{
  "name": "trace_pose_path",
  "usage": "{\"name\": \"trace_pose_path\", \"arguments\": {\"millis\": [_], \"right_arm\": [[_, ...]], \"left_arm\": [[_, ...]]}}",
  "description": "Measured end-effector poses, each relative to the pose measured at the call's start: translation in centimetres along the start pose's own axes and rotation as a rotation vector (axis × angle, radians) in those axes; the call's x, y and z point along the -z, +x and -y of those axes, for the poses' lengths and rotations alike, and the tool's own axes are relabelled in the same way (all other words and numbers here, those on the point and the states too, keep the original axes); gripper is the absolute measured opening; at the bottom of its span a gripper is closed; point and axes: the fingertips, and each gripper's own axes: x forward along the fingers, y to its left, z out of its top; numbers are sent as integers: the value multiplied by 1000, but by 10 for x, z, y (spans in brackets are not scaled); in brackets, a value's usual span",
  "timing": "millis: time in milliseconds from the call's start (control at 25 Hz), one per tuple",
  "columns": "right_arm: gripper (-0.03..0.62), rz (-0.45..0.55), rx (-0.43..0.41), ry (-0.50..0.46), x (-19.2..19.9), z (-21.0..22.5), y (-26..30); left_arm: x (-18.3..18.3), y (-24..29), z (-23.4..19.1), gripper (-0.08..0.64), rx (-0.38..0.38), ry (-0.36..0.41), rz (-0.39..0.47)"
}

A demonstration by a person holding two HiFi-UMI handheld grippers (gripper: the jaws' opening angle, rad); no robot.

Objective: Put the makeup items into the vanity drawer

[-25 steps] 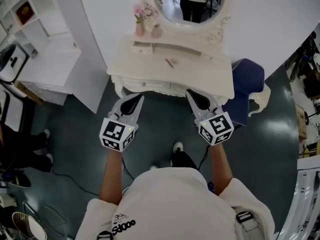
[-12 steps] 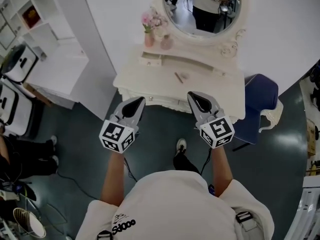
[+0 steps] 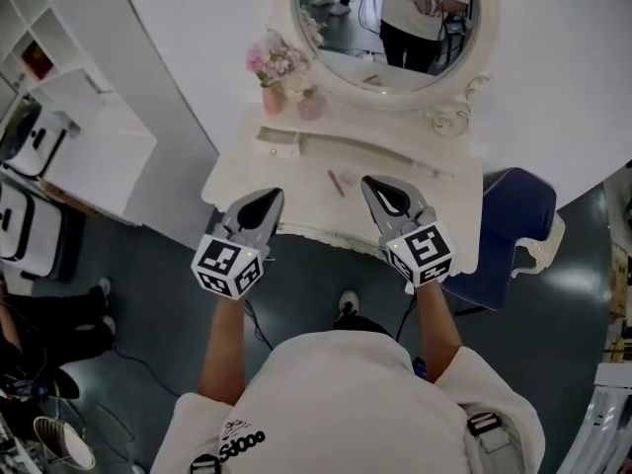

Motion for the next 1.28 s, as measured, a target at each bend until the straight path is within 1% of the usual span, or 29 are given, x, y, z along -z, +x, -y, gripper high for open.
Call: {"name": "trace_pose_path", "arguments": {"millis": [120, 280, 320, 400, 480, 560, 640, 760, 880, 1040, 1080, 1120, 1160, 1280], "right_arm": [[2, -1, -48, 30, 9, 23, 11], [0, 39, -98, 88, 10, 45, 18], [0, 52, -101, 97, 10, 51, 19], [2, 61, -95, 93, 12, 62, 19], [2, 43, -81, 86, 18, 72, 20], [2, 12, -62, 92, 27, 80, 24], [2, -18, -54, 109, 36, 86, 30], [2, -68, -57, 138, 51, 94, 42], [2, -117, -34, 153, 72, 99, 56], [5, -241, -6, 192, 117, 98, 87], [15, -280, -5, 206, 131, 94, 95], [48, -320, -5, 221, 147, 89, 102], [62, -358, -4, 237, 163, 83, 108], [67, -448, 7, 295, 207, 73, 129]], "left_arm": [[3, 33, -1, 20, 10, -11, -13], [0, 65, -5, 20, 17, -39, 24], [0, 72, -3, 20, 24, -33, 25], [3, 85, 2, 20, 48, 6, 10], [9, 99, 7, 20, 64, 43, -22], [17, 111, 7, 20, 84, 33, -63], [21, 124, 5, 19, 120, -8, -90], [22, 141, -2, 20, 168, -65, -88], [30, 158, -18, 20, 186, -93, -91], [53, 176, -47, 20, 215, -81, -136], [62, 179, -55, 20, 218, -83, -155], [71, 182, -63, 20, 219, -89, -175], [81, 186, -70, 20, 221, -96, -195], [109, 196, -95, 20, 226, -114, -247]]}}
